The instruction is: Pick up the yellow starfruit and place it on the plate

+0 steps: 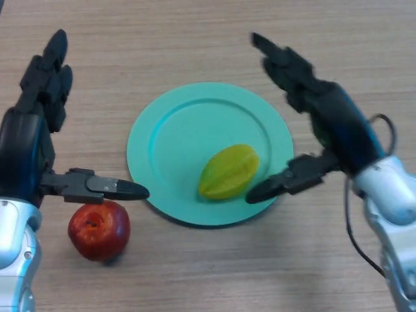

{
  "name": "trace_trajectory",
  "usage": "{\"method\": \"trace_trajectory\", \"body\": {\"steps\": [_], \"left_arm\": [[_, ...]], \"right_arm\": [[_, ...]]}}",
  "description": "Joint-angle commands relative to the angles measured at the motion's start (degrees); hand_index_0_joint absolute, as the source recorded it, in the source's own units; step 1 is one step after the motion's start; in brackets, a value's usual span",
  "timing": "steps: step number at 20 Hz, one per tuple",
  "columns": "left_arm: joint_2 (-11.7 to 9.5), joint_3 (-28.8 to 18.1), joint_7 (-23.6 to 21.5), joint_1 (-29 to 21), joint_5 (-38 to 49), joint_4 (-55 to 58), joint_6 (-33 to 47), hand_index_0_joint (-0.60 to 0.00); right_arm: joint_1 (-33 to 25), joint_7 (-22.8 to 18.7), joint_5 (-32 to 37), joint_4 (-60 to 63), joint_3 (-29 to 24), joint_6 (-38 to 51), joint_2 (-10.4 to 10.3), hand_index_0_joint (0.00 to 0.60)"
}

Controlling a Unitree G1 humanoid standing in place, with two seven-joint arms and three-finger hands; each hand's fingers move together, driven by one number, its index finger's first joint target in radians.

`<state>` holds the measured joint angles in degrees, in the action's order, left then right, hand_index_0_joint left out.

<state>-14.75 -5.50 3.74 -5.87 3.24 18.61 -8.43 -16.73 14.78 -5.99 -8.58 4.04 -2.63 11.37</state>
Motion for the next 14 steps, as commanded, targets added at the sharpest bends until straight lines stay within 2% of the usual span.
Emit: {"method": "trace_trajectory", "body": {"steps": [1, 5, 6, 10, 12, 14], "left_arm": [[-0.7, -1.5, -0.8, -1.3, 0.6, 3.7, 8.0, 0.000], [-0.1, -0.6, 1.5, 0.6, 1.7, 5.0, 4.9, 0.000], [-0.1, -0.8, 1.8, 0.9, 1.8, 5.5, 4.0, 0.000], [-0.4, -2.3, -1.2, 0.6, 1.1, 6.5, 3.1, 0.000], [-0.6, -2.5, -2.8, 0.0, -0.2, 6.9, 3.2, 0.000], [-0.2, -1.5, -4.3, -0.1, -1.7, 7.8, 4.4, 0.000]], "right_arm": [[1.0, 0.0, 5.5, -9.8, -4.4, -0.2, 2.2, 0.000], [6.5, 0.1, 6.0, -12.2, -8.6, 2.2, 4.5, 0.000], [7.7, -1.1, 6.2, -13.1, -9.7, 2.5, 4.8, 0.000], [9.2, -8.3, 7.2, -21.8, -9.0, -8.7, 3.6, 0.000], [9.8, -7.9, 7.2, -22.1, -8.4, -8.3, 3.3, 0.000], [11.1, -6.9, 5.7, -19.7, -7.9, -4.3, 3.2, 0.000]]}}
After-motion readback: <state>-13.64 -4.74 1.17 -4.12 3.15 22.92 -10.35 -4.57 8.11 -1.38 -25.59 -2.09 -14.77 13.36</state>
